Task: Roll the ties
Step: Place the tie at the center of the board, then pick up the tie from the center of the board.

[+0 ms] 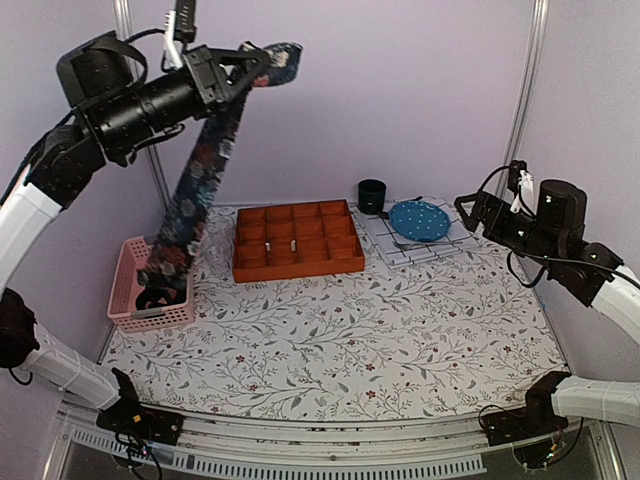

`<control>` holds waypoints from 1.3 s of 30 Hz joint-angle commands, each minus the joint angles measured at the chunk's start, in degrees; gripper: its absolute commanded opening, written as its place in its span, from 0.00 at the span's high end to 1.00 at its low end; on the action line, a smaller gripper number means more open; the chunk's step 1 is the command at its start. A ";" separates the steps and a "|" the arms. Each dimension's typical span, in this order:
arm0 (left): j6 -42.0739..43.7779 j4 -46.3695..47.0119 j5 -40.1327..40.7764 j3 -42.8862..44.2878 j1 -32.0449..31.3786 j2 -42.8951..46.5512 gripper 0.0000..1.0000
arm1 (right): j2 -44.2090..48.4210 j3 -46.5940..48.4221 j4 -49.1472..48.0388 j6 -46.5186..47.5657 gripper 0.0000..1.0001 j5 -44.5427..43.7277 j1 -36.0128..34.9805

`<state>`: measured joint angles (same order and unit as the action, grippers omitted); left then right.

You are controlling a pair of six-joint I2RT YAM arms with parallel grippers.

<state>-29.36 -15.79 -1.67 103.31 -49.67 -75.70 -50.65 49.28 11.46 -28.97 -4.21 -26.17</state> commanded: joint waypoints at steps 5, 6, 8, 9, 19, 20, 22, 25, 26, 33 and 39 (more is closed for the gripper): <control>1.90 1.99 -6.22 -13.00 -3.24 -6.00 1.00 | 3.21 -1.09 3.82 0.66 0.03 -1.73 0.07; 1.30 2.86 -7.48 -14.93 -3.14 -7.04 0.99 | 3.21 -1.91 3.62 0.47 0.03 -1.69 0.07; 1.07 2.45 -8.33 -18.29 -2.68 -9.25 0.76 | 2.90 -3.13 3.05 0.33 0.03 -0.73 0.05; 1.43 2.17 -8.87 -20.61 -2.07 -9.54 0.55 | 2.44 -3.57 2.82 0.39 0.03 0.00 0.06; -1.88 10.33 0.44 -48.37 2.01 4.15 0.00 | -8.36 -6.14 2.26 1.92 0.09 6.06 -4.67; -2.31 10.71 0.85 -50.23 1.57 4.56 0.00 | -9.90 -6.50 2.41 1.37 0.09 3.70 -6.23; -3.10 12.15 1.50 -53.69 0.90 4.75 0.00 | -11.63 -7.93 2.80 -0.70 0.09 0.33 -7.22; -4.22 13.74 2.06 -55.99 0.30 2.27 0.00 | -13.11 -11.44 -0.29 -6.21 0.09 -1.18 -7.22; -4.46 14.25 1.74 -55.72 0.28 0.80 0.00 | -14.17 -12.29 -1.34 -6.72 0.10 -0.59 -7.22; -3.07 16.69 -0.74 -49.76 -1.19 -12.99 0.01 | -21.85 -13.97 -3.42 -17.20 0.11 0.35 -4.53; 3.84 11.65 8.49 -39.62 -9.38 -24.08 0.01 | -20.12 -14.62 -2.67 -19.83 0.10 -3.90 -2.71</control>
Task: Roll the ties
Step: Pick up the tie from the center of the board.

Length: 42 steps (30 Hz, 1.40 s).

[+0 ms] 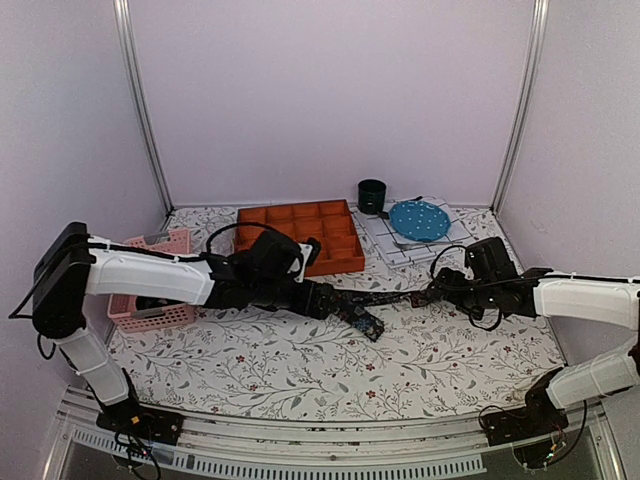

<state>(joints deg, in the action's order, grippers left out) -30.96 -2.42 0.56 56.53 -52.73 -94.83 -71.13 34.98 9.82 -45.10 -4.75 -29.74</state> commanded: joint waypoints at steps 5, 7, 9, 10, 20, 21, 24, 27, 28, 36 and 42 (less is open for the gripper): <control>11.18 -9.60 19.93 18.39 -16.40 -15.18 0.01 | 5.28 1.29 2.71 -2.65 0.10 -6.25 1.31; 12.71 -11.14 21.97 21.90 -18.47 -19.05 0.02 | 6.57 1.92 4.21 -2.24 0.10 -6.98 1.52; 13.81 -11.83 22.31 24.91 -19.90 -22.22 0.04 | 7.76 2.00 5.21 -1.95 0.10 -7.34 1.58; 14.57 -12.11 22.07 26.50 -20.39 -23.78 0.06 | 8.29 1.86 5.40 -1.92 0.11 -7.36 1.71; 14.80 -18.88 26.85 38.99 -18.53 -37.52 0.37 | 12.45 1.20 7.64 -2.03 0.12 -6.69 2.01; 14.93 -19.26 27.13 39.45 -18.12 -38.10 0.45 | 12.77 1.12 7.78 -2.14 0.12 -6.58 2.02; 14.53 -20.18 29.56 39.50 -17.63 -38.05 0.78 | 13.61 0.81 7.67 -2.12 0.12 -6.21 2.05; 13.16 -17.84 31.98 35.38 -17.56 -32.89 1.00 | 12.82 0.34 6.35 -1.43 0.12 -4.71 2.01; 12.55 -16.42 32.09 33.02 -17.37 -30.28 1.00 | 12.25 0.23 5.97 -1.47 0.12 -4.27 2.05; 3.71 1.09 8.92 8.49 -6.22 -3.99 1.00 | 4.72 0.31 -0.71 -5.68 0.12 -0.67 3.91; -0.10 5.87 -1.76 0.49 0.48 6.01 1.00 | -4.72 1.62 -6.71 -10.12 0.14 5.24 6.54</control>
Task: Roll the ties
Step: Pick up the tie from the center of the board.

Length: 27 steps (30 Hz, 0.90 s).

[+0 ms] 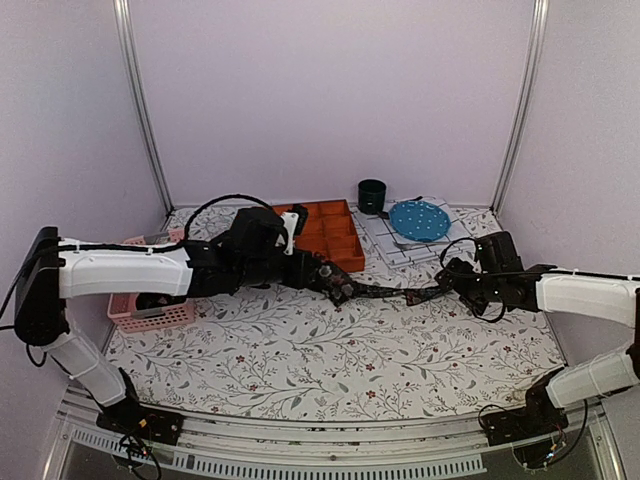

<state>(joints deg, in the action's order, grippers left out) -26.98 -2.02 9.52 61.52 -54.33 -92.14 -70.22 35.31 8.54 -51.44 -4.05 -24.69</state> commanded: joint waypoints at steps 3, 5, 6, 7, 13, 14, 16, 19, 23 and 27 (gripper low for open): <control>-6.21 6.87 -13.73 -8.15 4.71 8.70 1.00 | -9.19 0.81 -7.71 -6.16 0.18 5.71 2.89; -7.63 7.32 -15.08 -10.17 6.57 11.87 1.00 | -11.05 0.70 -8.60 -7.08 0.23 5.90 3.88; -8.31 7.75 -15.84 -11.30 7.57 13.46 1.00 | -11.97 0.70 -8.97 -7.30 0.25 6.28 4.46; -8.84 8.08 -16.35 -12.38 8.47 14.95 1.00 | -12.72 0.68 -9.50 -7.55 0.28 6.57 4.95; -13.94 9.87 -17.53 -20.97 13.68 24.16 1.00 | -17.81 2.63 -11.87 -6.84 0.54 8.27 7.19; -14.75 9.96 -17.41 -22.42 14.44 25.78 1.00 | -18.87 3.18 -11.87 -6.50 0.62 8.46 7.36; -16.33 9.31 -16.87 -24.89 15.84 29.38 1.00 | -19.67 3.51 -11.79 -5.52 0.78 8.13 7.47; -19.25 6.36 -16.11 -28.14 18.47 34.53 1.00 | -17.18 2.15 -12.63 -3.79 1.00 7.87 7.15; -23.69 3.28 -17.00 -32.66 21.37 42.38 1.00 | -10.39 0.60 -12.91 3.23 1.00 7.19 4.58; -27.36 0.15 -16.02 -36.22 22.63 52.05 1.00 | 0.66 -1.58 -13.52 11.98 1.00 7.61 0.72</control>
<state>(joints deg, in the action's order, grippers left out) -49.34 1.41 -6.90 28.01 -33.04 -47.24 -84.31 36.07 -3.05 -49.28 3.42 -20.78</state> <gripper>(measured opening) 0.006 0.010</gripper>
